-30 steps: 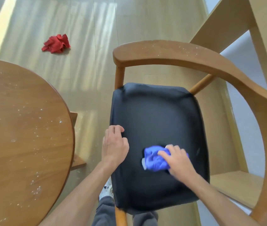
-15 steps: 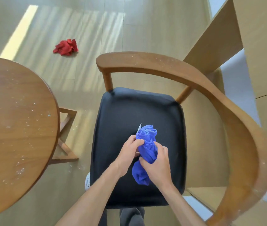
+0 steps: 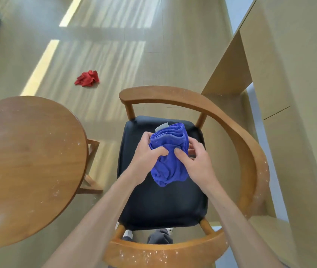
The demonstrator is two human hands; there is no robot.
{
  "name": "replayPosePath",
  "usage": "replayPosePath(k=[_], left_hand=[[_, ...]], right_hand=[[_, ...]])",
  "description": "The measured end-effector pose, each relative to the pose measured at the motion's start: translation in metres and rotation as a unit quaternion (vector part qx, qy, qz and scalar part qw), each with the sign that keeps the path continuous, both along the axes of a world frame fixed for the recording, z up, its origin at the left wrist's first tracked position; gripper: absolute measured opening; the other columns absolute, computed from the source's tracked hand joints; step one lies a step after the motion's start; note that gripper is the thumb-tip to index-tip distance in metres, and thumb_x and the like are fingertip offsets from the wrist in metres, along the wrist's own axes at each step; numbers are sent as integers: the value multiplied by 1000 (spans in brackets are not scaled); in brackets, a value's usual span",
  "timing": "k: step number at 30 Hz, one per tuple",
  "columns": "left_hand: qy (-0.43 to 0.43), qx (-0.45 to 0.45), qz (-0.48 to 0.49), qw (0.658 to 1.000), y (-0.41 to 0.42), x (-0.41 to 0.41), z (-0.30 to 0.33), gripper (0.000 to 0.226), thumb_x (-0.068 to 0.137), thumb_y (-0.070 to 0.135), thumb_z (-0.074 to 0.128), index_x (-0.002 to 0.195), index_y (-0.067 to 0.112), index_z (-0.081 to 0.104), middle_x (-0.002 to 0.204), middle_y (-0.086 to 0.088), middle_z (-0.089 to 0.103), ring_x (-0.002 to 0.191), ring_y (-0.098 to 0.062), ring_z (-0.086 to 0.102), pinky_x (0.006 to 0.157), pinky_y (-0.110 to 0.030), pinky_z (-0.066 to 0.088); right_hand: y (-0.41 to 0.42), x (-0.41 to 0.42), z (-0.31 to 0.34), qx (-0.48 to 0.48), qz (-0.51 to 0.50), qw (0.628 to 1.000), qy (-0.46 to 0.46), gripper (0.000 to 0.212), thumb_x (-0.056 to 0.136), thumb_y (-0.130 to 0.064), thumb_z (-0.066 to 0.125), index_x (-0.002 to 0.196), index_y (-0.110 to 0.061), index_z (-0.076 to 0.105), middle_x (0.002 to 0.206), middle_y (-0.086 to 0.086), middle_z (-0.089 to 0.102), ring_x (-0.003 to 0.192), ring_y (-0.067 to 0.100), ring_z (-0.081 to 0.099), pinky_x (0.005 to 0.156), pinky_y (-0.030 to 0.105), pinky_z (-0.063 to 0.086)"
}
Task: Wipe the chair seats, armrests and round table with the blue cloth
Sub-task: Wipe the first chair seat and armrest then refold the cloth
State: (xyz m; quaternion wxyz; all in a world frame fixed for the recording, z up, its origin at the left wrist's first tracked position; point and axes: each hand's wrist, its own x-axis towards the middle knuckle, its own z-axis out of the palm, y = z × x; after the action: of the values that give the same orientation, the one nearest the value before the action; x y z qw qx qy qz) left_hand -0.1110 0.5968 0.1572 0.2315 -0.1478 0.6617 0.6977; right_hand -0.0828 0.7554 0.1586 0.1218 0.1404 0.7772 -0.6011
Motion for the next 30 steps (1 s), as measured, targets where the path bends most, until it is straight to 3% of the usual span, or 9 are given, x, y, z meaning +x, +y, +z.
replayPosePath(k=[5,11,14,17,24,27,30], left_hand=[[24,18,-46,999,-16,-4,48,32,58,6,59,90,10,54,84,-7,60,84,-22,57,74,-37,47],[18,78,-127,989,-45,-1,109,39,55,0,49,93,7,59,88,-9,58,81,-19,56,65,-24,46],[27,81,-133,987,-55,5,134,54,54,0,45,106,-6,57,96,-13,58,89,-25,54,75,-33,43],[38,101,-125,986,-64,13,153,55,54,0,43,105,-3,62,98,-13,63,92,-25,59,81,-36,46],[62,108,-35,992,-67,38,180,43,58,3,45,96,3,64,93,-14,56,86,-28,50,77,-38,41],[96,5,-13,995,-68,46,184,35,71,13,59,105,15,63,91,-1,68,83,-19,63,72,-27,50],[151,-155,-15,976,-67,59,185,38,83,41,65,116,31,49,102,11,61,87,-1,62,68,-17,47]], right_hand=[[-4,10,41,-124,-16,992,29,16,91,-17,66,107,-16,63,102,-5,70,98,12,65,76,20,52],[-11,29,90,-219,26,975,26,39,83,-39,71,115,-19,62,116,3,68,110,22,64,88,30,53],[-21,34,117,-246,41,968,17,42,85,-38,70,121,-21,60,121,3,67,112,22,63,85,29,53],[-30,40,140,-268,57,962,11,42,85,-37,70,124,-25,60,123,2,66,112,22,63,81,29,54],[-45,57,163,-327,49,944,9,35,87,-41,63,116,-22,68,112,2,68,98,18,65,78,33,54],[-52,63,168,-323,-7,946,21,33,88,-40,60,112,-19,70,111,6,67,99,22,64,77,35,55],[-62,62,177,-291,-68,954,19,35,83,-44,65,104,-18,73,107,7,72,97,23,69,73,34,56]])
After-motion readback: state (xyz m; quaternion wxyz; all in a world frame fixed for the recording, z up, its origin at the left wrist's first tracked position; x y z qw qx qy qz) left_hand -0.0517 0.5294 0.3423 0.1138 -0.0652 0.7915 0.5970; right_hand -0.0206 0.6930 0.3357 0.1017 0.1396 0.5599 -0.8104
